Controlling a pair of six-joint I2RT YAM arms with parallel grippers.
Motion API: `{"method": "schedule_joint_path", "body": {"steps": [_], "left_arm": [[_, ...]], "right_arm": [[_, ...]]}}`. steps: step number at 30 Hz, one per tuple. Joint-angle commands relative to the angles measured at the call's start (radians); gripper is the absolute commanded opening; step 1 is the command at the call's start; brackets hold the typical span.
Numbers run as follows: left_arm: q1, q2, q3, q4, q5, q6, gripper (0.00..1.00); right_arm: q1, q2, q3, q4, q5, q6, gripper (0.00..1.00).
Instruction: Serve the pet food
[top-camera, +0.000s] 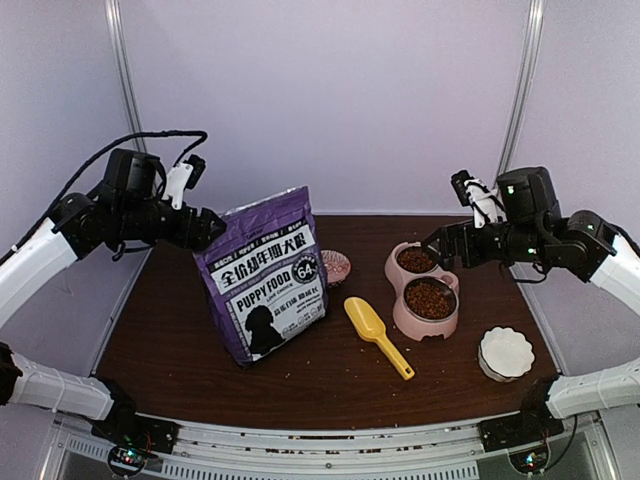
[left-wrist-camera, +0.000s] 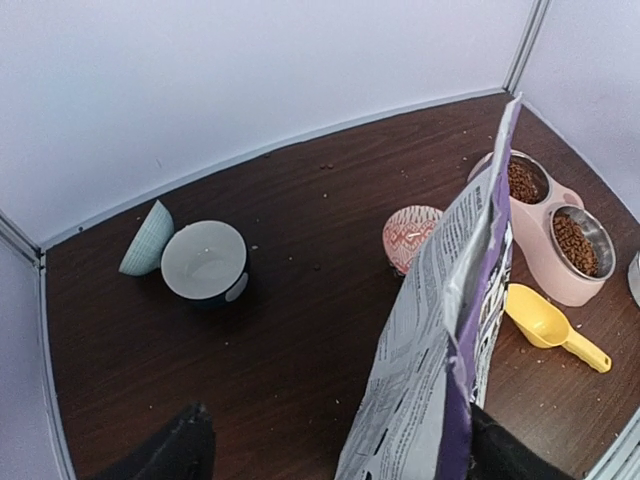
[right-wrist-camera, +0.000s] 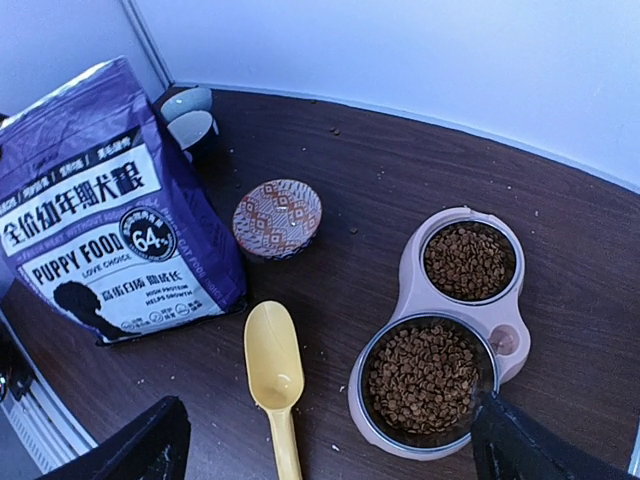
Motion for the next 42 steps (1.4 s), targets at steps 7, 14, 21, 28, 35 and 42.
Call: {"method": "schedule_joint_path", "body": {"steps": [7,14,21,28,35,42], "left_arm": [[0.128,-0.007,0.061,0.159,0.230,-0.057,0.91],[0.381,0.015,0.041,0.177,0.208,-0.138,0.92],[0.748,-0.010,-0.360,0.510,0.182,-0.315,0.92],[0.806,-0.165,-0.711,0.733,-0.193,-0.235,0.92],[0.750,-0.108,-0.909,1.071,-0.267,-0.059,0.92],[0.653,0.099,-0.863,1.316,-0.280,0.040,0.93]], "right_arm": [[-0.292,0.036,-0.069,0.153,-0.147,0.131,1.00],[-0.568,0.010,-0.147,0.216,-0.150,0.166,1.00],[-0.821,-0.076,-0.356,0.435,-0.145,0.181,1.00],[-0.892,-0.247,-0.665,0.777,-0.014,0.135,1.00],[-0.892,-0.283,-0.952,1.218,0.046,0.079,1.00],[-0.892,-0.099,-1.022,1.497,0.001,0.042,1.00]]}}
